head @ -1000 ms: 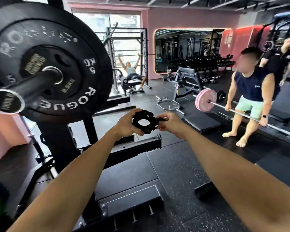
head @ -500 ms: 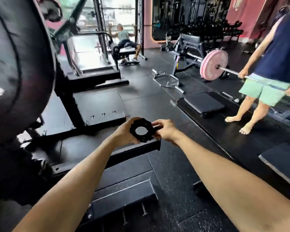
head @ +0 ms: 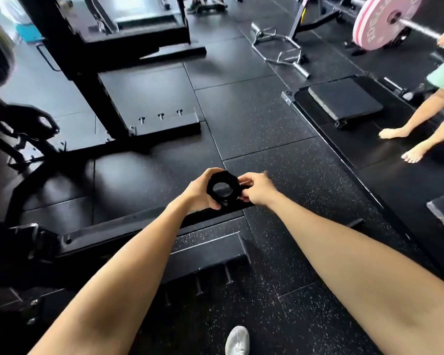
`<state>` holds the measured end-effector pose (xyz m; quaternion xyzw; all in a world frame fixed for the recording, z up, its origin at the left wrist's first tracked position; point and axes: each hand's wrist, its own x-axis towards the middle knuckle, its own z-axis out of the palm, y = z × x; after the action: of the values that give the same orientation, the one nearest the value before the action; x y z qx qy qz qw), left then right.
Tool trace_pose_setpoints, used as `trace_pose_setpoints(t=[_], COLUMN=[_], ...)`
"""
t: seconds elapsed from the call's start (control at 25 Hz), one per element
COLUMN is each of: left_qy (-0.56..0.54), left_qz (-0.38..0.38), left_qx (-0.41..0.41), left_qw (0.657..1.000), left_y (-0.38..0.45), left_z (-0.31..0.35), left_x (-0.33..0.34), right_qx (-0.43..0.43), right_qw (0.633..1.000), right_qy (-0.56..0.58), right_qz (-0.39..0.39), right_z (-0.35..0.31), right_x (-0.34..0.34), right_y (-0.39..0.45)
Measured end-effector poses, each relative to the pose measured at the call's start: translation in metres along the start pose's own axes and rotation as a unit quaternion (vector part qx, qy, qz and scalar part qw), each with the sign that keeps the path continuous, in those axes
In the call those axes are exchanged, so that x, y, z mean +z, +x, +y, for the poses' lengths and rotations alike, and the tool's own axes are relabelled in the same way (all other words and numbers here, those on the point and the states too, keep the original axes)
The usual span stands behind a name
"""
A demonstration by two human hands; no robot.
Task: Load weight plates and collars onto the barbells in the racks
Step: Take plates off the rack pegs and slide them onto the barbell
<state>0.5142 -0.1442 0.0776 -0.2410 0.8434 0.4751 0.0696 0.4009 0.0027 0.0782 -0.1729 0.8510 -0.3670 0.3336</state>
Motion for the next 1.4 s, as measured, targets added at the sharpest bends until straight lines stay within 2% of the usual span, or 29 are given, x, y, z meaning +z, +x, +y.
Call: trace_pose_setpoints(t=[0.28,0.48,0.68,1.0,1.4], left_qy=[-0.009,0.005,0.033,0.092,0.081], left_qz=[-0.017,-0.016,0.041,0.094,0.187], left_qx=[-0.015,-0.007,-0.009,-0.01,0.037], left_qw=[1.0,1.0,0.999,0.991,0.978], left_y=[0.017,0.004,-0.029,-0.142,-0.387], left_z=[-0.021,-0.018,-0.002,0.037,0.067], left_x=[0.009,0.013,0.002,0.0,0.027], right_qx=[0.021,0.022,-0.027,-0.074,-0.175], right_qw=[1.0,0.997,0.986,0.98,0.962], right_qy=[-0.004,-0.077,-0.162,-0.18,-0.208], right_qz=[-0.004,-0.004,0.035,0.035,0.034], right_z=[0.015,0.004,-0.008,-0.016,-0.007], right_x=[0.012,0.002,-0.016,-0.031,-0.005], right_y=[0.024,-0.004,-0.047,-0.165,-0.383])
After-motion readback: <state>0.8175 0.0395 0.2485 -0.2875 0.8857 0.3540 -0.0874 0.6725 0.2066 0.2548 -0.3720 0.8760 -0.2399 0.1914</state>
